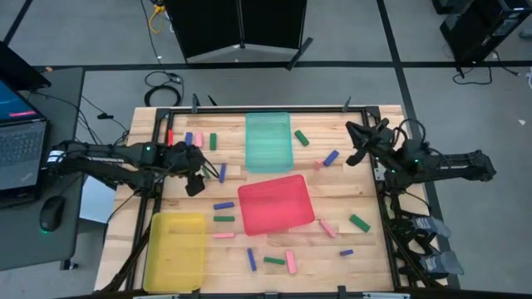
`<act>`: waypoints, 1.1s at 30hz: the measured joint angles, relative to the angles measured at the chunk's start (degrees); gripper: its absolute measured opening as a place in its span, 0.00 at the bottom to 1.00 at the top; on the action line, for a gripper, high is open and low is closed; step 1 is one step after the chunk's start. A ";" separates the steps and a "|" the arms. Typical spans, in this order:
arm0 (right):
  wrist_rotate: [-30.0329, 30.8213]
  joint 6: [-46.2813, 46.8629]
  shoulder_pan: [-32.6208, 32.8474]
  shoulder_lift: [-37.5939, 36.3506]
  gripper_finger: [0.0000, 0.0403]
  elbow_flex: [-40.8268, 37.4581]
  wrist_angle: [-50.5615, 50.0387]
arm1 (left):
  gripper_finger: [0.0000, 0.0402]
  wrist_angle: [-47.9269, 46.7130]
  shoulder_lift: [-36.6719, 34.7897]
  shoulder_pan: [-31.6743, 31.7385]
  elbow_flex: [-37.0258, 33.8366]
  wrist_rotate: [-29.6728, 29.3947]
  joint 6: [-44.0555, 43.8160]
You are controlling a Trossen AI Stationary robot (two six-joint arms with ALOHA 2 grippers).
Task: Sort blocks
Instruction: Put the green block into the green bin
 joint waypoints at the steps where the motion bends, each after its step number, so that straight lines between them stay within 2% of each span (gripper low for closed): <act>1: 0.00 -0.12 -0.38 0.74 0.11 0.00 0.23 | 0.78 0.03 0.00 0.00 -0.23 0.01 -0.21; 5: 0.00 -0.14 -1.93 3.35 0.11 0.00 0.62 | 0.91 -0.06 0.16 0.04 -1.18 -0.12 -1.18; 9: 0.00 -0.14 -3.19 5.28 0.11 0.00 2.03 | 0.97 0.14 0.20 0.04 -1.47 -1.76 -1.54; 22: 0.00 -0.16 -4.13 9.03 0.11 0.00 2.36 | 0.94 0.61 0.68 0.04 -1.49 -3.55 -2.96; 33: 0.00 -0.58 -4.72 9.38 0.11 0.00 2.36 | 0.93 1.95 5.36 0.04 -1.52 -3.52 -6.31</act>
